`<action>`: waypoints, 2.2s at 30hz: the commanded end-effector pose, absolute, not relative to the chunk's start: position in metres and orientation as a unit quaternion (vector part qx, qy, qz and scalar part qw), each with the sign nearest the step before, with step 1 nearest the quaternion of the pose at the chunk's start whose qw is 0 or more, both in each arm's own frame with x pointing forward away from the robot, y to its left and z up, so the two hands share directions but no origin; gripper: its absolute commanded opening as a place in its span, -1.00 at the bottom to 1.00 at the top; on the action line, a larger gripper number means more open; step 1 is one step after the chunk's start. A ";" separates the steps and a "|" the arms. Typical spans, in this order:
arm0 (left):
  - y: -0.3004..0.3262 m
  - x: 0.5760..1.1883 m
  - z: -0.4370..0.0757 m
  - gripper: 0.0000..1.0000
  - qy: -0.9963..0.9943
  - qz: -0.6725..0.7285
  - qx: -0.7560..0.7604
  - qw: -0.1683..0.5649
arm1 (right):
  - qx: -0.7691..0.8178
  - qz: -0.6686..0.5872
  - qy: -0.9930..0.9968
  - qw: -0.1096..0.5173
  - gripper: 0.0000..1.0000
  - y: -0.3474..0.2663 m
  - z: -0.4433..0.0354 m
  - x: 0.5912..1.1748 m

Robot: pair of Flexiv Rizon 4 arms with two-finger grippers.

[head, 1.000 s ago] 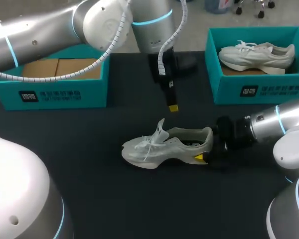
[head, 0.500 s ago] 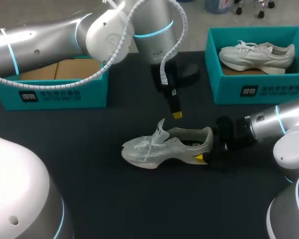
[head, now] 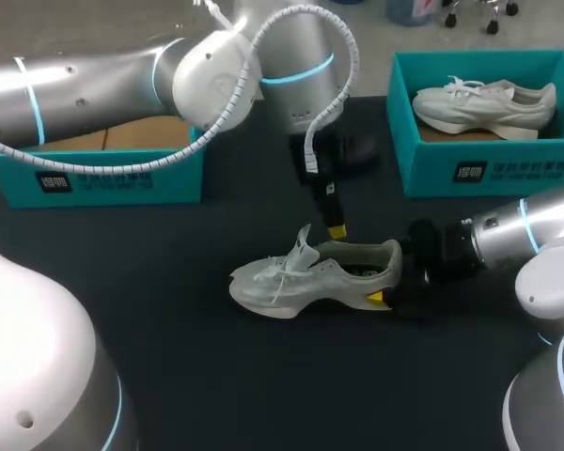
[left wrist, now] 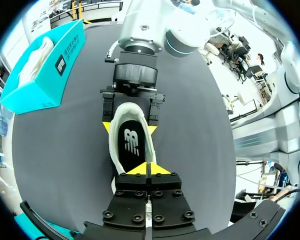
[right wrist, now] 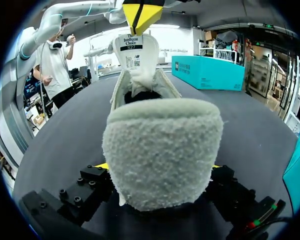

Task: Take the shoe out of the shoebox, open the shoe tongue, remove and reinsert the insole, then place the shoe into the shoebox

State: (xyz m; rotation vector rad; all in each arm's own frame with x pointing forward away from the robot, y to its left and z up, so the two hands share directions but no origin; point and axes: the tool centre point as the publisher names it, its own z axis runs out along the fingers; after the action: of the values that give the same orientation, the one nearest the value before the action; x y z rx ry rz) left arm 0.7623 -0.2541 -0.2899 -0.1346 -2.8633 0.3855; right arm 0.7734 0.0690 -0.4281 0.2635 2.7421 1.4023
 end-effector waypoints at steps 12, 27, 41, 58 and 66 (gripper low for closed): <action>-0.279 0.760 -0.342 -1.00 -0.976 0.116 -0.081 0.166 | 0.086 0.452 0.887 0.025 -1.00 0.071 -0.435 0.773; -0.283 0.752 -0.376 -1.00 -0.977 0.078 -0.101 0.170 | 0.086 0.452 0.887 0.025 -1.00 0.071 -0.435 0.773; -0.271 0.739 -0.395 -0.83 -0.977 0.051 -0.119 0.171 | 0.086 0.452 0.887 0.025 -1.00 0.071 -0.435 0.773; -0.272 0.744 -0.435 -0.11 -0.985 -0.002 -0.102 0.140 | 0.086 0.452 0.887 0.025 -1.00 0.071 -0.435 0.773; -0.267 0.748 -0.452 -0.65 -0.994 -0.004 -0.074 0.084 | 0.086 0.452 0.887 0.025 -1.00 0.071 -0.435 0.773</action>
State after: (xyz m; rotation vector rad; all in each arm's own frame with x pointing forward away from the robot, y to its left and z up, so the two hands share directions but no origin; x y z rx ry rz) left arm 0.7546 -0.2684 -0.4101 -0.2281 -2.9336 -0.0155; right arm 0.7732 0.0690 -0.4298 0.2627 2.7417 1.4007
